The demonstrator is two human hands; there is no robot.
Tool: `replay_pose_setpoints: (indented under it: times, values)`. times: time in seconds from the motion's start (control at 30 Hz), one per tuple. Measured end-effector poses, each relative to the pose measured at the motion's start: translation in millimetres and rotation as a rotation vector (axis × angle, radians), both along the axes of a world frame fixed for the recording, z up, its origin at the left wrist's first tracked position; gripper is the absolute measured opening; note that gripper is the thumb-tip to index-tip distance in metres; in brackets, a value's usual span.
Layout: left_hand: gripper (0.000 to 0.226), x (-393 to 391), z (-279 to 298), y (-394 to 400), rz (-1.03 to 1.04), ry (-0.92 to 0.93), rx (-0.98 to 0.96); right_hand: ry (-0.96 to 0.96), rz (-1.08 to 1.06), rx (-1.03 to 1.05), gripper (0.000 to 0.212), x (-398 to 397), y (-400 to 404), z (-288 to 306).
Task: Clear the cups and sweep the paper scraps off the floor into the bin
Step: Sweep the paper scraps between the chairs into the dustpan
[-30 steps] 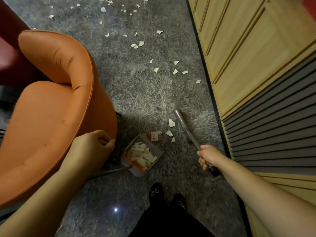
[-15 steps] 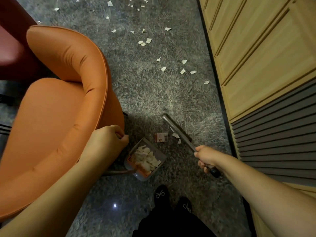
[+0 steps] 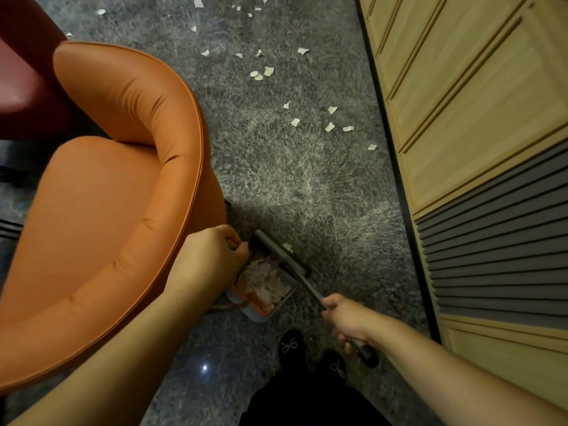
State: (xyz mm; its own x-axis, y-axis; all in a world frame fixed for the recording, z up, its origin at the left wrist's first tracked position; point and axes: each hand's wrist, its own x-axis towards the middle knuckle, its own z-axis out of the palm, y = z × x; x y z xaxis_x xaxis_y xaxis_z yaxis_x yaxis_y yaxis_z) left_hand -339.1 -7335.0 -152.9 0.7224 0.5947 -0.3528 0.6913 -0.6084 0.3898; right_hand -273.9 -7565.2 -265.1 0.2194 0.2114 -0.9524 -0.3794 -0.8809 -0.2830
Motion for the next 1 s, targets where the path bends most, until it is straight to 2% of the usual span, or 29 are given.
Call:
replay_pose_setpoints:
  times: [0.27, 0.4, 0.6, 0.73, 0.83, 1.0]
  values:
    - [0.016, -7.6, 3.3, -2.1, 0.012, -0.001, -0.006, 0.132, -0.082, 0.049, 0.032, -26.1, -13.9, 18.5]
    - [0.016, -11.7, 4.3, -4.1, 0.009, 0.009, 0.009, 0.088, -0.082, 0.043, 0.035, -30.8, -21.6, 25.3]
    - [0.015, -13.5, 4.0, -3.3, 0.005, -0.004, 0.011, 0.121, -0.248, 0.085, 0.031, -15.0, -34.7, 47.2]
    - [0.015, -12.1, 3.2, -2.7, -0.001, -0.004, 0.005, 0.078, -0.277, 0.085, 0.032, 2.4, -37.1, 50.6]
    - [0.015, -11.6, 3.8, -4.1, -0.002, -0.003, 0.008, -0.005, -0.227, 0.062, 0.038, 15.1, -26.6, 36.4]
    - [0.014, -10.2, 1.2, -3.9, -0.003, -0.012, 0.006, -0.137, -0.031, 0.044, 0.043, 21.6, 3.0, 2.5]
